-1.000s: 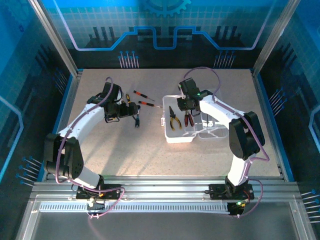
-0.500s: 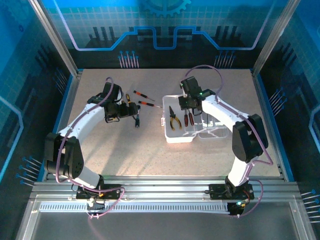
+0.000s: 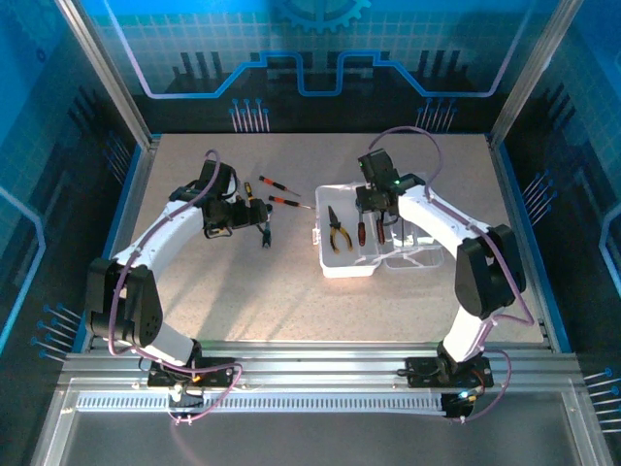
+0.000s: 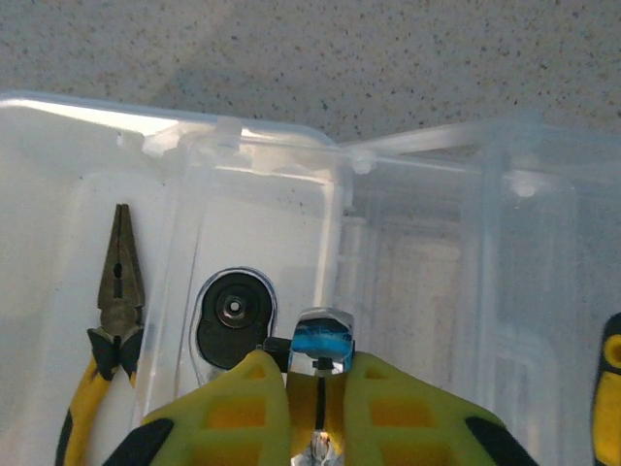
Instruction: Pack the tool kit
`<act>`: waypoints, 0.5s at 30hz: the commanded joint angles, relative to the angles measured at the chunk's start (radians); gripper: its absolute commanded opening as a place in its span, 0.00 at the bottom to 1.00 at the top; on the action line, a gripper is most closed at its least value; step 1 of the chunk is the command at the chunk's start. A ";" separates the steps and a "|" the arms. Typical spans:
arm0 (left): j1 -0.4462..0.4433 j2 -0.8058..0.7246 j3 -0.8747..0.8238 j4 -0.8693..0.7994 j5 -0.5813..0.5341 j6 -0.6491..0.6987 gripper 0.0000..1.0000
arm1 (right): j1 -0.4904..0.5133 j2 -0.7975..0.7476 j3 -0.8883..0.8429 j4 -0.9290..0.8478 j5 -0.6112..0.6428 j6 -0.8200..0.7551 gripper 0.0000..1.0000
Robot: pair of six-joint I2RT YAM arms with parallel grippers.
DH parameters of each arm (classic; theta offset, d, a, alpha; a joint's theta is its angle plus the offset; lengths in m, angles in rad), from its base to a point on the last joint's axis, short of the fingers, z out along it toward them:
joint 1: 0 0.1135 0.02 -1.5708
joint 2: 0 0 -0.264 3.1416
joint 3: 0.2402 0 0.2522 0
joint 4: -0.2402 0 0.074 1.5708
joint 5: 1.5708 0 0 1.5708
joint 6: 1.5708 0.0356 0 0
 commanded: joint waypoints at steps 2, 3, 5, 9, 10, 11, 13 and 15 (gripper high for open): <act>0.009 0.006 0.012 -0.012 0.011 0.031 0.99 | -0.004 0.004 0.020 -0.006 -0.008 0.013 0.25; 0.010 0.009 0.013 -0.013 0.011 0.031 0.99 | -0.004 -0.003 0.022 -0.005 -0.013 0.010 0.28; 0.009 0.019 0.016 -0.010 0.014 0.029 0.99 | -0.004 -0.021 0.026 -0.011 -0.025 0.002 0.35; 0.009 0.052 0.038 -0.007 0.021 0.029 0.99 | 0.002 -0.071 0.034 -0.021 -0.052 -0.016 0.48; 0.010 0.063 0.049 -0.006 0.022 0.027 0.99 | 0.008 -0.086 0.036 -0.020 -0.068 -0.028 0.54; 0.010 0.078 0.060 -0.007 0.021 0.027 0.99 | 0.013 -0.102 0.034 -0.013 -0.094 -0.043 0.60; 0.009 0.111 0.089 -0.006 0.012 0.025 0.99 | 0.026 -0.127 0.032 -0.005 -0.146 -0.072 0.76; 0.010 0.155 0.119 -0.006 -0.003 0.022 0.99 | 0.043 -0.144 0.034 -0.001 -0.193 -0.105 0.99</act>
